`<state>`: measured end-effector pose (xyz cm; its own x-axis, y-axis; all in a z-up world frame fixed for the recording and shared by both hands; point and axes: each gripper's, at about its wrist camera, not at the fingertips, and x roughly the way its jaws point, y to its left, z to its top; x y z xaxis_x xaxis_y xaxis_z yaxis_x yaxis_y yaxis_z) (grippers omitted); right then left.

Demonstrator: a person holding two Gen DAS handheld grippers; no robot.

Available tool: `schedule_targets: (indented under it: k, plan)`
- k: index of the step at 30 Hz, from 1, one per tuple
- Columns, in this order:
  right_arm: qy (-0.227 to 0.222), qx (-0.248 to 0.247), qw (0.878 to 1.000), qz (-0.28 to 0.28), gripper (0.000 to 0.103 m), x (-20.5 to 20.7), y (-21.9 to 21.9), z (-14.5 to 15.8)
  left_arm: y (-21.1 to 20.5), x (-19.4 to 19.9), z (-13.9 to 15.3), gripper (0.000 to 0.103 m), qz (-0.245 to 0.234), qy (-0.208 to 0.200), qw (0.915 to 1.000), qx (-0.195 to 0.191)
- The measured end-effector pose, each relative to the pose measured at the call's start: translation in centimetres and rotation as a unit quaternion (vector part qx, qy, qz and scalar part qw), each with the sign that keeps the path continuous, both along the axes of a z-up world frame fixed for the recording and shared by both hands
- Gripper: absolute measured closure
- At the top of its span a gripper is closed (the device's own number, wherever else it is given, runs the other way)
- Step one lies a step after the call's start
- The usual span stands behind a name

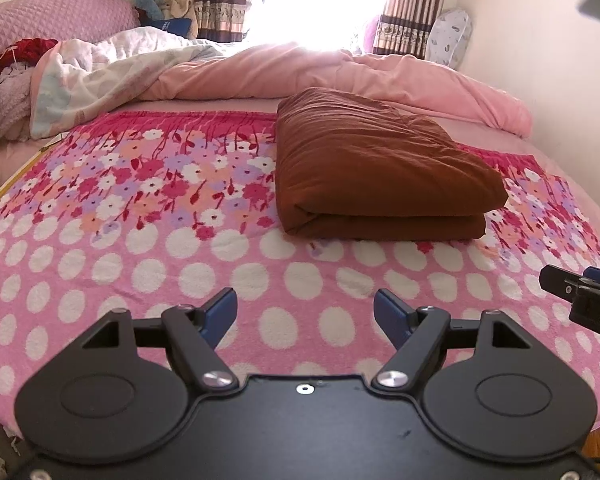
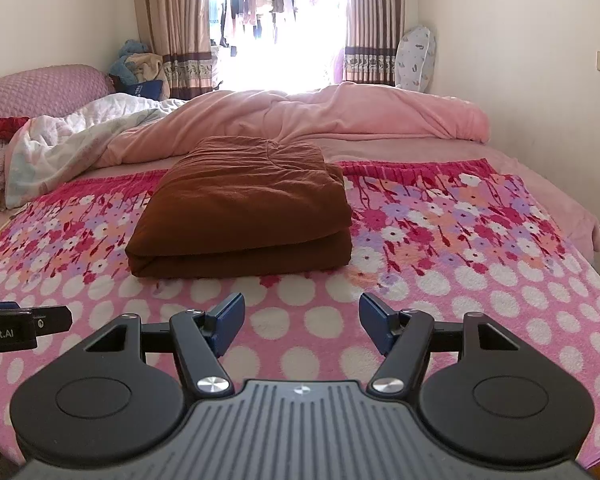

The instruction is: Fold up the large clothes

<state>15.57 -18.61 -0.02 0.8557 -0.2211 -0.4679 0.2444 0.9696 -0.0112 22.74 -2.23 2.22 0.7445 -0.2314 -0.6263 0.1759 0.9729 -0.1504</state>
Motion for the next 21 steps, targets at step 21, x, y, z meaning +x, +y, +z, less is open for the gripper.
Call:
schedule_targets:
  k: [21]
  plan:
    - [0.005,0.004,1.0,-0.002,0.026,-0.06,-0.39,-0.17,-0.1,-0.05,0.05,0.026,-0.004,0.001,1.0,0.006]
